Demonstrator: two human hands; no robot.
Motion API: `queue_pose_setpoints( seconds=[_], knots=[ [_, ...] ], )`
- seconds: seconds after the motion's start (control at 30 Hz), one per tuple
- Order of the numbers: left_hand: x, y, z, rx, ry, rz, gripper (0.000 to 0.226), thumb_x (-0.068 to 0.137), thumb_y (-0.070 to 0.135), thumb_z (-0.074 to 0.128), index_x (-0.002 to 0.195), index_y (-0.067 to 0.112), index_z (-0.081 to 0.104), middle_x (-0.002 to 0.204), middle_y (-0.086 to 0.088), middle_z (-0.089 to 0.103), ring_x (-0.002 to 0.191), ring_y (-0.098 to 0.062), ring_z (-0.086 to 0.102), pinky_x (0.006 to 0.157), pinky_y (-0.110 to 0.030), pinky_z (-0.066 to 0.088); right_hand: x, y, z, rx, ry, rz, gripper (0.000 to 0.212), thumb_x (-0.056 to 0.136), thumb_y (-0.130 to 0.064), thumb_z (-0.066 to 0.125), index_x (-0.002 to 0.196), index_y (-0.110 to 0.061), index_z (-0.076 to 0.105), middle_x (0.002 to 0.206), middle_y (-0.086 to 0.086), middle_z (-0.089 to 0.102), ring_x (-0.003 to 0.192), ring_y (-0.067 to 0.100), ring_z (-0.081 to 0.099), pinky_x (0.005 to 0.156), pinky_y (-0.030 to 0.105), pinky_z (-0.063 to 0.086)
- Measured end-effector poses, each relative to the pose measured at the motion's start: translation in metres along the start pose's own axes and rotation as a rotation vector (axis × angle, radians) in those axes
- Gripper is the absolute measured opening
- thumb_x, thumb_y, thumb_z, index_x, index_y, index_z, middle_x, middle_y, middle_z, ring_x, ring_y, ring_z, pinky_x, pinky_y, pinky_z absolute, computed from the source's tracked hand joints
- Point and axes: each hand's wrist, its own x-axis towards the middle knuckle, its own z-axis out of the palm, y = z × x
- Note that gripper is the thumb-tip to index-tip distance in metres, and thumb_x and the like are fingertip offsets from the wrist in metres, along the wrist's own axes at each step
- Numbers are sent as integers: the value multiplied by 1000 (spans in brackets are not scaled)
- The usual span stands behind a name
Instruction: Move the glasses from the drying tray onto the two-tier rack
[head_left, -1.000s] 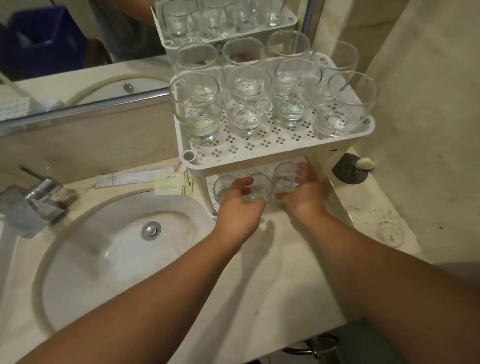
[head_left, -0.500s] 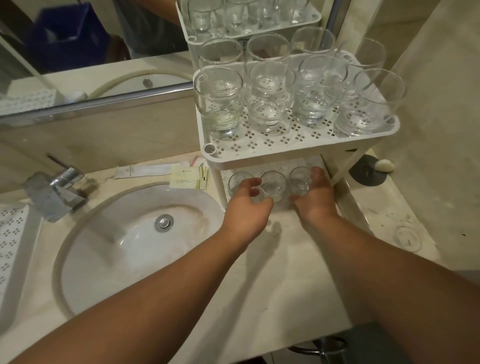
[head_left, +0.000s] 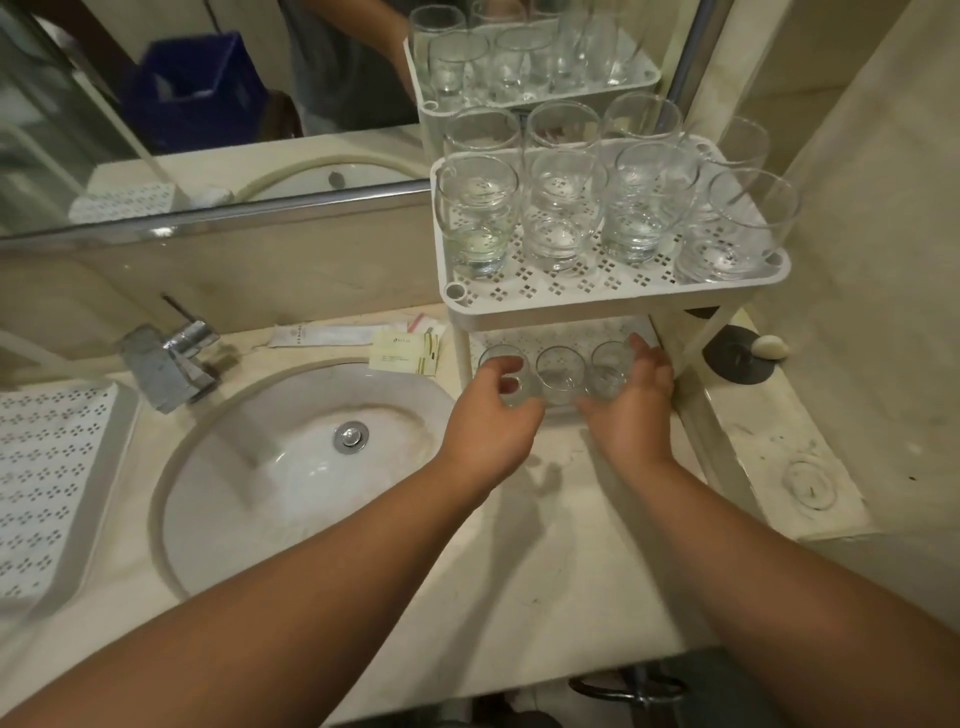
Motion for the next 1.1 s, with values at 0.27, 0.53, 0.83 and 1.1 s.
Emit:
queue_pose_setpoints(
  seconds=[0.27, 0.53, 0.83, 1.1],
  knots=[
    [-27, 8, -43, -47, 77, 92, 34, 90, 22, 61, 120, 38, 56, 106, 17, 61, 72, 1, 60, 53, -9, 41, -68, -55, -13, 137, 29, -174, 78, 75, -12, 83, 141, -14, 41, 141, 8, 39, 128, 23, 44, 100, 24, 36],
    [-56, 8, -84, -166, 39, 169, 32, 89, 17, 62, 111, 40, 59, 103, 14, 64, 64, 9, 58, 52, -10, 43, -113, -107, -29, 150, 80, -289, 65, 81, -18, 77, 137, -19, 44, 134, -2, 43, 118, 7, 44, 98, 20, 38],
    [-82, -10, -107, -179, -13, 235, 29, 91, 22, 62, 115, 38, 59, 103, 16, 64, 66, 9, 58, 57, -12, 43, -160, -131, -27, 128, 73, -320, 59, 84, -15, 72, 136, -24, 44, 129, -9, 46, 121, 9, 48, 97, 23, 41],
    [-68, -32, -107, -123, 64, 250, 38, 88, 28, 69, 119, 42, 50, 107, 16, 58, 80, 2, 61, 72, -27, 52, -146, -104, -18, -1, -11, -257, 61, 85, -18, 72, 138, -26, 44, 133, -8, 47, 126, 12, 44, 97, 21, 32]
  ],
)
